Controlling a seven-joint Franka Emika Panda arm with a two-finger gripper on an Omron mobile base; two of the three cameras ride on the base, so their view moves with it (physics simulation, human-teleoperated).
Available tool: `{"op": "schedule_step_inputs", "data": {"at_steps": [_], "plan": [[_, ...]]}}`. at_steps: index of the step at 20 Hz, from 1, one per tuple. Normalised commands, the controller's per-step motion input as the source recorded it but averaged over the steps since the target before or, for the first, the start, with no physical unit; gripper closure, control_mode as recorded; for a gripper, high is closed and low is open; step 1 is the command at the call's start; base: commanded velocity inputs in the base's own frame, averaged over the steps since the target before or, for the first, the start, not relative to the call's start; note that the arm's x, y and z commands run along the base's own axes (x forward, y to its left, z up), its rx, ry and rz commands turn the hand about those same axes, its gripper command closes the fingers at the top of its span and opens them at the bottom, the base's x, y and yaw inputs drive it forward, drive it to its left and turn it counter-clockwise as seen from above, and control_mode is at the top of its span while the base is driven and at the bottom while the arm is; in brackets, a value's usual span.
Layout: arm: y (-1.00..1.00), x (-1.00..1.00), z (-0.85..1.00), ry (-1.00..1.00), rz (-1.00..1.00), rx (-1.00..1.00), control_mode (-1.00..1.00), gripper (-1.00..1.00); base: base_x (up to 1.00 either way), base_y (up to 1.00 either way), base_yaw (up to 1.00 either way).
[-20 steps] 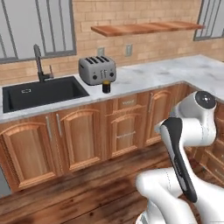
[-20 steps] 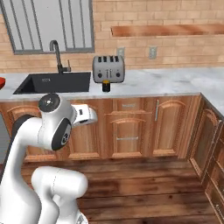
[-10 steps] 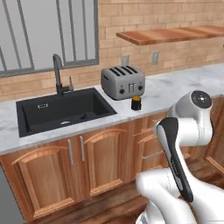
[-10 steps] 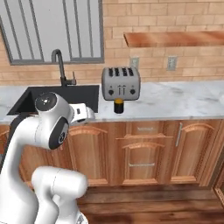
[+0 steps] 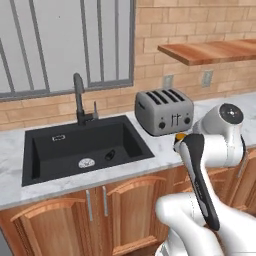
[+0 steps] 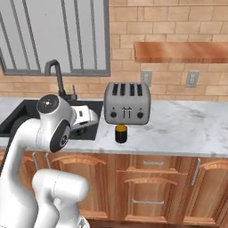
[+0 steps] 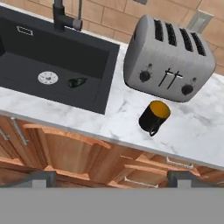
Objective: Clear the mugs and bowl far away from the sink.
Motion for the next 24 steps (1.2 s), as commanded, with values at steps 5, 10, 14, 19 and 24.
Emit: {"op": "schedule_step_inputs", "data": {"at_steps": [5,10,14,19,24], "plan": [[0.0,0.0,0.0,0.0,0.0,0.0,1.0,-1.0,0.38,-0.71,0.33],[0.0,0.0,0.0,0.0,0.0,0.0,1.0,-1.0,0.22,-0.35,0.04],[0.15,0.22,-0.24,0.0,-0.03,0.0,-1.0,-1.0,0.17,0.05,-0.02],[0.04,0.31,-0.66,0.0,-0.02,0.0,-1.0,-1.0,0.0,0.0,0.0],[0.0,0.26,-0.75,0.0,0.0,0.0,-1.0,-1.0,0.0,0.0,0.0]]}}
